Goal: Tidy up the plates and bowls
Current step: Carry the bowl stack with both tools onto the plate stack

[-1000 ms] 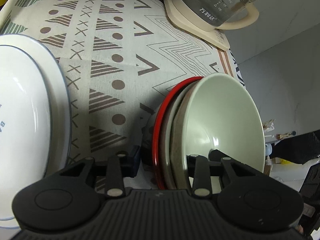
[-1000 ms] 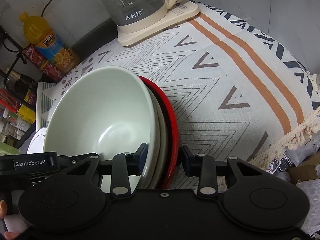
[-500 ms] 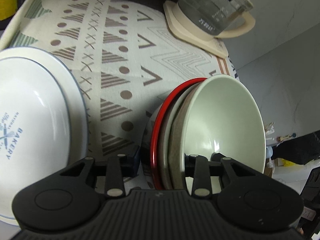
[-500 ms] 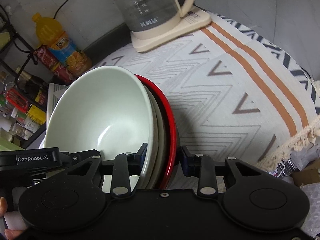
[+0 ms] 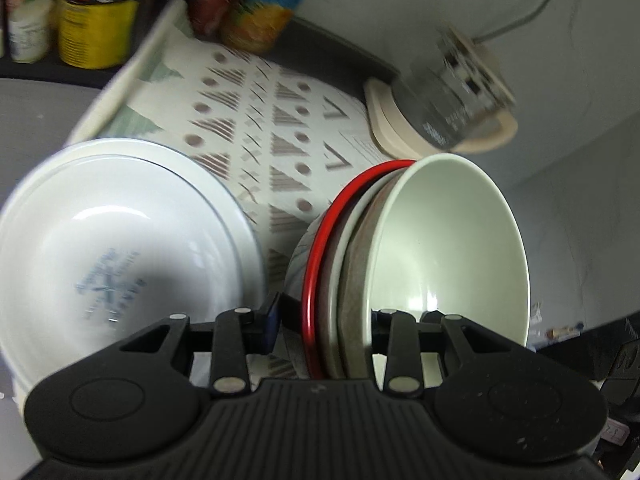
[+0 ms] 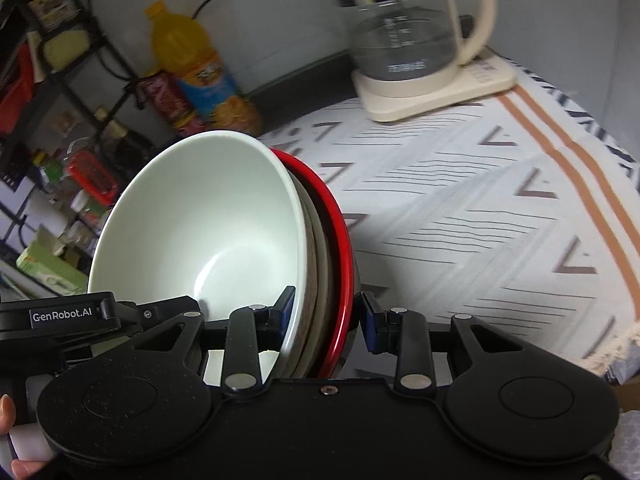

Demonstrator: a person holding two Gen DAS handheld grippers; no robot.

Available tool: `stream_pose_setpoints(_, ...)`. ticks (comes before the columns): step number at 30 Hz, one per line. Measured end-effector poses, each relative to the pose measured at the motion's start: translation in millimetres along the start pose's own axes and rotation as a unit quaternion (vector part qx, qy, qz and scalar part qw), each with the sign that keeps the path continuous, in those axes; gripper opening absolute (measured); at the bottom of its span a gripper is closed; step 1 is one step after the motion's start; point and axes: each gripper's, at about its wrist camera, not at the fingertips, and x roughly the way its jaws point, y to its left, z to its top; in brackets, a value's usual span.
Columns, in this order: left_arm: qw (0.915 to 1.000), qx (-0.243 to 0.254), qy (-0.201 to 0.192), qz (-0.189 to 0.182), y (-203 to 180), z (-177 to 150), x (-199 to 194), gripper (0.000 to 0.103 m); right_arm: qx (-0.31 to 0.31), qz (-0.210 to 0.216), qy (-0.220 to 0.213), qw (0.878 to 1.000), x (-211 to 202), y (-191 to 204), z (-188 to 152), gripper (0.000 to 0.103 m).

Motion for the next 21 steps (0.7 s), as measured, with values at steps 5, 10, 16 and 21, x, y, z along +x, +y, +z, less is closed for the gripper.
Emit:
stream_pose_setpoints(5,0.9993,-0.021,-0.029,0.009,18.8,-0.5,-24.1,0.034,-0.028,0.020,0.002,0.999,2.5,27.0,1.0,0.033)
stream_pose_setpoints(10,0.9974,-0.044,-0.053,0.022,41.5,-7.4,-45.3,0.034,-0.055,0.042,0.011,0.998,7.5,50.1,-2.0,0.033)
stream_pose_setpoints(16,0.9938,-0.075,-0.073,0.038,67.4,-15.5,-65.0,0.034,-0.076,0.065,0.028,0.995,19.5,75.2,-5.5,0.033)
stream_pose_setpoints(21,0.9903,-0.097,-0.083,0.056,87.1,-19.4,-76.3,0.034,-0.088,0.081,0.044,0.992,31.8,93.3,-11.4,0.033)
